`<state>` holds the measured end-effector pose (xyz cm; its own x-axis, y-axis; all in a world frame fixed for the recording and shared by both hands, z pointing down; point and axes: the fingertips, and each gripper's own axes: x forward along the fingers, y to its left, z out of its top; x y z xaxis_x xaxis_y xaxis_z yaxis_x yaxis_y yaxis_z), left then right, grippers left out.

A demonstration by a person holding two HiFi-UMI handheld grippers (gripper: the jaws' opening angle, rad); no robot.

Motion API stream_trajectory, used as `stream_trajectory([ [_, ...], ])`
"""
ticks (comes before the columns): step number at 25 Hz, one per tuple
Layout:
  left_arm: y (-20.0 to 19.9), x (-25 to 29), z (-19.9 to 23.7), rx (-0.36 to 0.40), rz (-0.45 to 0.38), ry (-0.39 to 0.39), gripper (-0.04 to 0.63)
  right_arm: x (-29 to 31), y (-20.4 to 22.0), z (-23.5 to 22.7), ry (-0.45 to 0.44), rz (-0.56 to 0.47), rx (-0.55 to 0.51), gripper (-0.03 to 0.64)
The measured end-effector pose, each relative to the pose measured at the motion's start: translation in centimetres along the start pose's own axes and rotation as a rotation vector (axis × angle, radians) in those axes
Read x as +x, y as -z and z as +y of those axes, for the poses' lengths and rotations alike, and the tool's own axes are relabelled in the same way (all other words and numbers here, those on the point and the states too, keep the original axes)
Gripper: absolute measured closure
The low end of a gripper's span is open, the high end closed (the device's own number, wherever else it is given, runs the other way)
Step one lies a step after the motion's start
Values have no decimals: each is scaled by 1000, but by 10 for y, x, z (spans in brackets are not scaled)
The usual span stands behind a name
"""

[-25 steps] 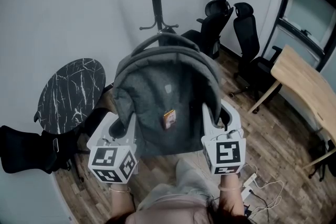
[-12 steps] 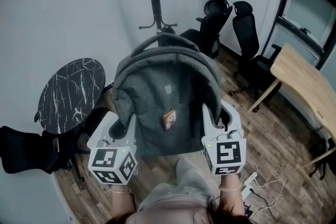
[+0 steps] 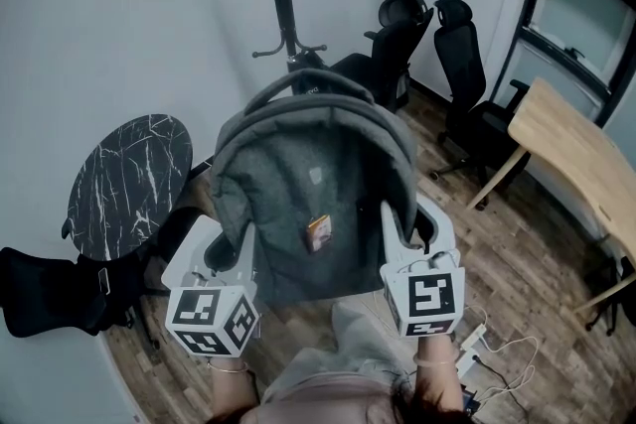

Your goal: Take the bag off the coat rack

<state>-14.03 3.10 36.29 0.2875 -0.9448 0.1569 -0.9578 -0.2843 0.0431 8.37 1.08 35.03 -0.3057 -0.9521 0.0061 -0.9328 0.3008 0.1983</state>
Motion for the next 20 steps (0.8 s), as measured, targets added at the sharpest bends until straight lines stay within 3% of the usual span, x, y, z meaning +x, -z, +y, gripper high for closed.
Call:
stream_trajectory([
  [20, -7, 51, -4, 2, 29, -31, 517, 47, 10, -31, -38, 14, 23, 517],
])
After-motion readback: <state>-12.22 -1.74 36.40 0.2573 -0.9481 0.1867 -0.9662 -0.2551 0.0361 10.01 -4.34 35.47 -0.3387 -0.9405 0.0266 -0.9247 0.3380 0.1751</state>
